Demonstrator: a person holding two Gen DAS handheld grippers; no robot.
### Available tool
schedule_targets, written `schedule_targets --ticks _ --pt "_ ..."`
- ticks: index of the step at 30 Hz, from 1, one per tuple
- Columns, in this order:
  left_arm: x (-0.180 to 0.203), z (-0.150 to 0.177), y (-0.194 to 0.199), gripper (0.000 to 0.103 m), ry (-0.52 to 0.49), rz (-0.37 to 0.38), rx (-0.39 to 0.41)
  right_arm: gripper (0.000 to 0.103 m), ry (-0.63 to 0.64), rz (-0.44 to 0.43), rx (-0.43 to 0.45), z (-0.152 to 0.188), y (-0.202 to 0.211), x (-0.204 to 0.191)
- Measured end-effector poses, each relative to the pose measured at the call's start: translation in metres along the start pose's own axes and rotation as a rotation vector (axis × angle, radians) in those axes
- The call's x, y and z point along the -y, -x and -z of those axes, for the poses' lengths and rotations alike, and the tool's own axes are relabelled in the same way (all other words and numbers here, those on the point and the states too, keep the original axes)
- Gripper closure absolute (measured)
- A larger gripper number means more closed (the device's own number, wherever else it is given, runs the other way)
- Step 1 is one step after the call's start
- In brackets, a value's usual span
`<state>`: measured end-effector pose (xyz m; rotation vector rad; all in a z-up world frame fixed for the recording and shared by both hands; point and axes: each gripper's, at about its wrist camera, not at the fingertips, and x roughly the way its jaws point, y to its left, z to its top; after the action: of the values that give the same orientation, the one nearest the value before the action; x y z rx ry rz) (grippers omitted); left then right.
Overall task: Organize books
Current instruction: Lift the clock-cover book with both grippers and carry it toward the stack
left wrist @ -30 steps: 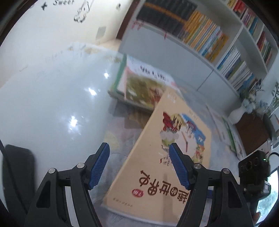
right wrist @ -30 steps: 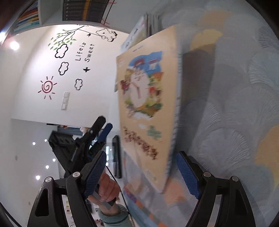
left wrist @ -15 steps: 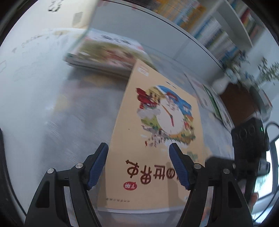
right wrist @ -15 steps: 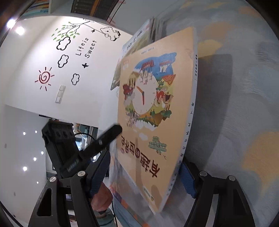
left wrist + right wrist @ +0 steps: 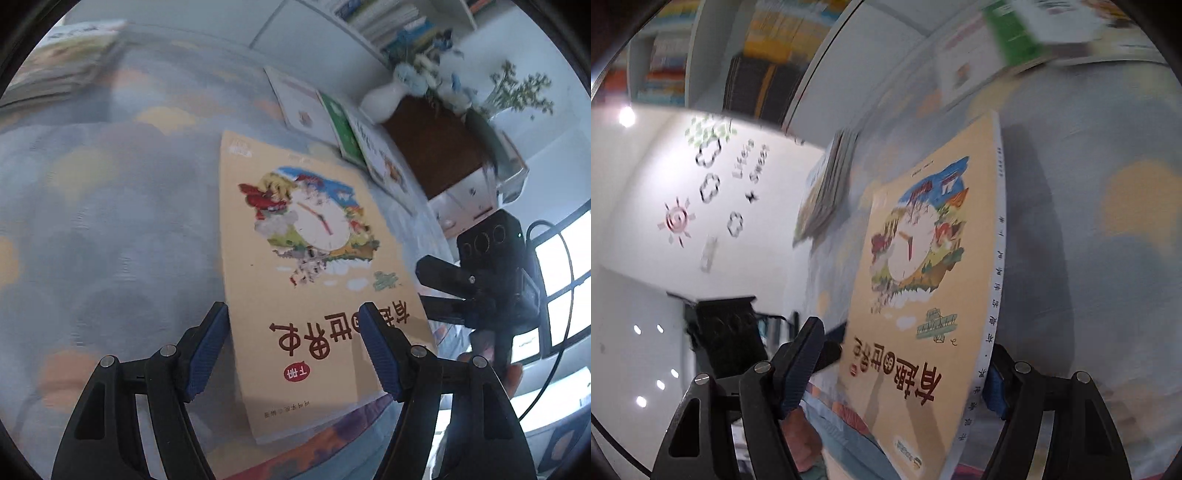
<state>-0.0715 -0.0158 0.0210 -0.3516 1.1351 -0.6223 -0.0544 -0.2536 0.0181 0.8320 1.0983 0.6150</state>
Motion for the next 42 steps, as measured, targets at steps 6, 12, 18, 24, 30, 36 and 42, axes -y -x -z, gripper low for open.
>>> schedule_targets --ticks 6,12,18,24,30,36,42 --pt "0.009 0.025 0.007 0.034 -0.010 -0.035 0.038 0.041 0.028 0.025 -0.037 0.012 0.023 0.024" --pt "0.008 0.039 0.015 0.034 -0.003 -0.039 0.041 0.054 0.223 0.158 0.025 0.039 0.029 0.009" --pt "0.009 0.034 0.010 0.034 0.025 -0.041 0.038 0.058 0.183 0.022 0.125 0.051 0.046 0.016" --pt "-0.004 0.031 0.011 0.034 0.102 0.046 0.056 0.058 0.209 -0.040 0.144 0.052 0.039 0.007" --pt "-0.011 0.032 0.012 0.034 0.126 0.120 0.037 0.081 0.349 0.198 0.247 0.072 0.040 -0.013" --pt "-0.023 0.028 0.015 0.034 0.197 0.196 0.036 0.082 0.117 -0.026 0.150 0.046 0.054 0.005" --pt "-0.031 0.018 0.003 0.034 0.285 0.259 0.042 0.082 -0.061 -0.150 0.097 0.023 0.063 0.019"
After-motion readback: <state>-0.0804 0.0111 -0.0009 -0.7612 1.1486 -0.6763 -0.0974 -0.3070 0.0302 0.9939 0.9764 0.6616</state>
